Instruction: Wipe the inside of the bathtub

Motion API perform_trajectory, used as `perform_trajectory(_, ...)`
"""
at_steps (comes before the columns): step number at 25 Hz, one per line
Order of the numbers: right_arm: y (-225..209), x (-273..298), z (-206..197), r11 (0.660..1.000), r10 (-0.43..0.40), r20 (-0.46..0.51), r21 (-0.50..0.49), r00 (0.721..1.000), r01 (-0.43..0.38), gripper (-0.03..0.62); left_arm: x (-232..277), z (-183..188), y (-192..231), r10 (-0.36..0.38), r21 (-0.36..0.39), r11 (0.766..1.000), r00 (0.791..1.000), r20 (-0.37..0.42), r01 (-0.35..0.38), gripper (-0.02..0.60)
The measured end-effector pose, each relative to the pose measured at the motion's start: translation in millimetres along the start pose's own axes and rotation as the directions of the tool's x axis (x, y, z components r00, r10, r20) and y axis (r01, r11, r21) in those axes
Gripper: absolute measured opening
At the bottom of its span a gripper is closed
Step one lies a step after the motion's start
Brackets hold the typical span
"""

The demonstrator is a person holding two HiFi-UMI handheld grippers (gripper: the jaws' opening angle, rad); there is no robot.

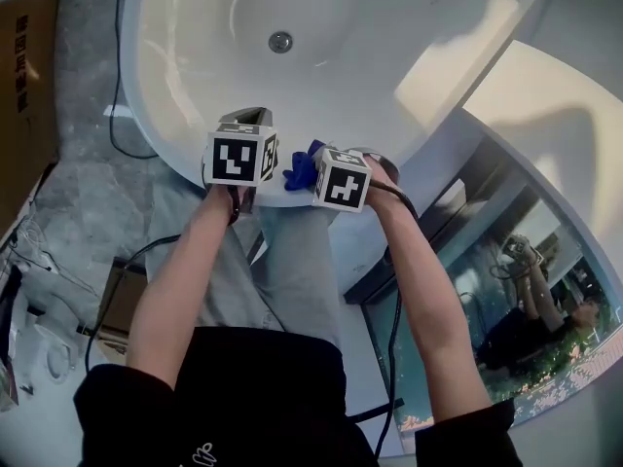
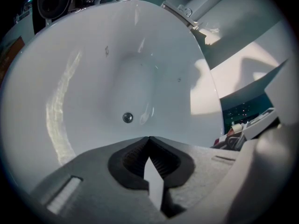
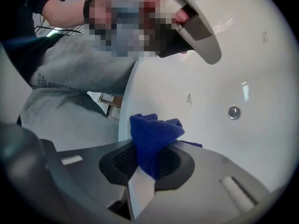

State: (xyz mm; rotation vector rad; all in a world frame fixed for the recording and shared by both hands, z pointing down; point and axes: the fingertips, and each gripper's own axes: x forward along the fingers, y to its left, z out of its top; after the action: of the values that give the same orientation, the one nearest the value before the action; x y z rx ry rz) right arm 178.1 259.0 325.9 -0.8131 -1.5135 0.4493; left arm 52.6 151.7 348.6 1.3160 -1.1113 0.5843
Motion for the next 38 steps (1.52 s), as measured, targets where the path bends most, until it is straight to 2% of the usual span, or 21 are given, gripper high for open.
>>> perform_trajectory(3, 0.9, -1.8, 3.7, 1.000, -0.008, 0.014, -0.012, 1.000, 0.008, 0.074, -1.6, 6.1, -10.7, -0.004, 0.028, 1.000, 1.000, 0.013, 0.004, 0.003)
perform_trajectory(6, -15.1, -7.6, 5.5, 0.999, -0.032, 0.068, -0.001, 0.997, 0.032, 0.074, 5.6, 15.2, -11.7, -0.004, 0.011, 1.000, 0.999, 0.040, 0.004, 0.003)
perform_trajectory(10, -65.8, -33.7, 15.8, 0.985, -0.149, 0.230, 0.125, 0.962, 0.122, 0.074, 16.3, 25.1, -3.8, 0.004, -0.031, 1.000, 0.998, 0.058, -0.002, 0.003)
perform_trajectory(13, -99.6, -55.6, 13.5, 0.970, -0.202, 0.262, 0.186, 0.944, 0.156, 0.074, 19.8, 29.2, -1.2, 0.013, -0.060, 0.998, 0.998, 0.062, -0.010, 0.003)
perform_trajectory(17, -145.6, -73.8, 7.0, 0.959, -0.263, 0.212, 0.168, 0.941, 0.230, 0.074, 24.5, 47.4, 4.4, 0.022, -0.100, 0.995, 0.994, 0.111, -0.011, 0.003)
perform_trajectory(21, -194.6, -75.0, -5.7, 0.962, -0.267, 0.142, 0.097, 0.953, 0.255, 0.074, 46.2, 68.8, 14.3, 0.044, -0.175, 0.985, 0.985, 0.165, -0.014, 0.003)
perform_trajectory(27, -255.5, -34.1, -22.1, 0.972, -0.235, -0.029, -0.034, 0.972, 0.234, 0.074, 96.3, 71.3, 42.2, 0.031, -0.276, 0.961, 0.988, 0.152, 0.012, 0.003)
perform_trajectory(31, -294.9, 0.7, -44.1, 0.963, -0.264, -0.148, -0.103, 0.953, 0.251, 0.075, 136.8, 58.9, 53.6, 0.032, -0.264, 0.964, 0.987, 0.155, 0.011, 0.003)
perform_trajectory(36, -338.6, 28.9, -60.9, 0.962, -0.271, -0.181, -0.057, 0.945, 0.265, 0.075, 173.5, 30.1, 66.2, 0.040, -0.303, 0.953, 0.996, 0.084, -0.012, 0.003)
perform_trajectory(38, -346.8, 41.6, -70.4, 0.961, -0.275, -0.227, -0.096, 0.934, 0.260, 0.074, 183.2, 26.2, 68.5, 0.031, -0.318, 0.948, 0.996, 0.082, -0.003, 0.003)
